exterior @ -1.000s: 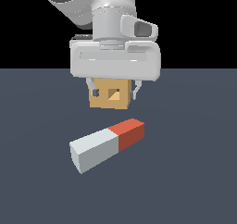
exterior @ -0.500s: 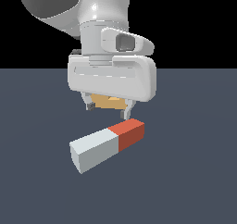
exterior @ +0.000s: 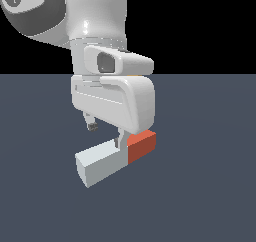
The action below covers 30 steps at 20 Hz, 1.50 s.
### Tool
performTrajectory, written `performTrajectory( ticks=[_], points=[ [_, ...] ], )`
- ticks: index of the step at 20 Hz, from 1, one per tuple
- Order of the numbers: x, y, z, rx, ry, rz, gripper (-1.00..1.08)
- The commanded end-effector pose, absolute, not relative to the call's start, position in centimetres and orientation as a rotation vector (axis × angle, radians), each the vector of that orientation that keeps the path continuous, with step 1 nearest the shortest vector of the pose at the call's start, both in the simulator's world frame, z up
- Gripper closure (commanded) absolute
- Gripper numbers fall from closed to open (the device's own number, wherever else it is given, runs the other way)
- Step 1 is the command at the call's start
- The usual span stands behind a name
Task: Insert the peg into the horizontal hole in a box.
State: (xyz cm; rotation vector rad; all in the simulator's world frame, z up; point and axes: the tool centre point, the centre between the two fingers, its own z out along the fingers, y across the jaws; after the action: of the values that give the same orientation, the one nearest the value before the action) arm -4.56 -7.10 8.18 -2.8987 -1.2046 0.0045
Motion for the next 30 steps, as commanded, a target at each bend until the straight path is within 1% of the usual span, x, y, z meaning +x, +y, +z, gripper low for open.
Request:
performTrajectory(
  ticks=[1,12,22,27,28,30],
  points=[
    [-4.9,-7.4,7.8,-2.925,-1.145,0.002,-0.92],
    [-5.3,-7.6,7.1,-2.948,-1.087,0.001,-0.92],
    [-5.4,-7.6,3.0,-2.952,-1.076,0.000,-0.92],
    [-5.4,-7.6,2.3,-2.952,-1.075,0.000,-0.92],
    [-5.4,-7.6,2.3,-2.952,-1.075,0.000,1.08],
    [-5.4,-7.6,2.3,-2.952,-1.075,0.000,1.08]
  ],
)
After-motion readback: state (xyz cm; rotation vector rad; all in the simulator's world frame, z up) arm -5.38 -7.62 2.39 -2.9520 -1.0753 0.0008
